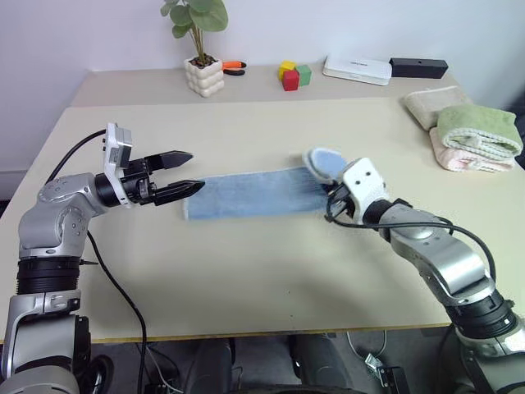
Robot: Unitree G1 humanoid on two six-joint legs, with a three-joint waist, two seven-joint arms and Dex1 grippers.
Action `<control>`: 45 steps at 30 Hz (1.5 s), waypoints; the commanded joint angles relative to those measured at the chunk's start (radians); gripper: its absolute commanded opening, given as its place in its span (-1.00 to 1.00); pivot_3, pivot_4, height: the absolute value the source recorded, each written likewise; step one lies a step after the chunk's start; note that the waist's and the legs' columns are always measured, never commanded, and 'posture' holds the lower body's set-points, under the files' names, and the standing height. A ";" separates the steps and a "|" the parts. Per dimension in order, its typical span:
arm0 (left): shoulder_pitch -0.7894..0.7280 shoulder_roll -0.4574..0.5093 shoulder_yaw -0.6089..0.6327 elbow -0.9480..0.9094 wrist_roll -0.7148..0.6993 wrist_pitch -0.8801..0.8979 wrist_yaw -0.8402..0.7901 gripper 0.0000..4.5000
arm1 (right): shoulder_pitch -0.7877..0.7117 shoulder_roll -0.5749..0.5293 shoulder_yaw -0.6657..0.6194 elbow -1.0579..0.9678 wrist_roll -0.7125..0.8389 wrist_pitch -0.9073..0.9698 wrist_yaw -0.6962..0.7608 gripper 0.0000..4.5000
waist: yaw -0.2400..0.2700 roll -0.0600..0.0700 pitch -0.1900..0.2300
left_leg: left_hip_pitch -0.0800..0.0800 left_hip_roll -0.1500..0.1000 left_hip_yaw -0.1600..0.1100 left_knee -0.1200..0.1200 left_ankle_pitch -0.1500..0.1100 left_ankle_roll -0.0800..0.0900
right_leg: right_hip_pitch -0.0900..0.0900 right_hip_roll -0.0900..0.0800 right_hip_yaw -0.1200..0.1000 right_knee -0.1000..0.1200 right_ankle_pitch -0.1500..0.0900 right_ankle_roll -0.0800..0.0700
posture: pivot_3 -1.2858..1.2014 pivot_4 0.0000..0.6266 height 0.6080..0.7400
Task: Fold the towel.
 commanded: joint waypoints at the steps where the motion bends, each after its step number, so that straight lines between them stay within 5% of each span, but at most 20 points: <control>1: 0.001 0.008 0.019 -0.030 -0.007 -0.012 0.005 1.00 | -0.059 0.042 0.062 -0.037 -0.073 -0.031 0.061 -0.99 | 0.002 0.000 0.000 | 0.000 0.000 0.000 0.000 0.000 0.000 | 0.000 0.000 0.000 0.000 0.000 0.000 | 0.03 -0.52 1.00; 29: 0.010 0.010 0.021 -0.041 -0.009 -0.008 0.013 1.00 | -0.069 0.192 0.059 0.015 -0.237 -0.012 0.152 -0.99 | 0.003 -0.001 0.000 | 0.000 0.000 0.000 0.000 0.000 0.000 | 0.000 0.000 0.000 0.000 0.000 0.000 | 0.03 -0.52 1.00; 38: 0.022 0.013 0.023 -0.060 -0.014 0.003 0.026 1.00 | -0.093 0.301 0.088 0.093 -0.303 -0.002 0.134 0.90 | 0.005 -0.001 -0.001 | 0.000 0.000 0.000 0.000 0.001 -0.001 | 0.000 0.000 0.000 0.002 0.001 -0.001 | 0.03 -0.52 1.00; 45: 0.021 0.018 0.022 -0.056 -0.013 0.006 0.021 1.00 | -0.088 0.440 -0.124 -0.029 -0.010 0.122 0.204 0.98 | -0.001 -0.001 -0.001 | 0.001 0.001 -0.001 0.000 0.001 -0.001 | 0.000 0.000 -0.001 0.002 0.001 -0.001 | 0.03 -0.52 1.00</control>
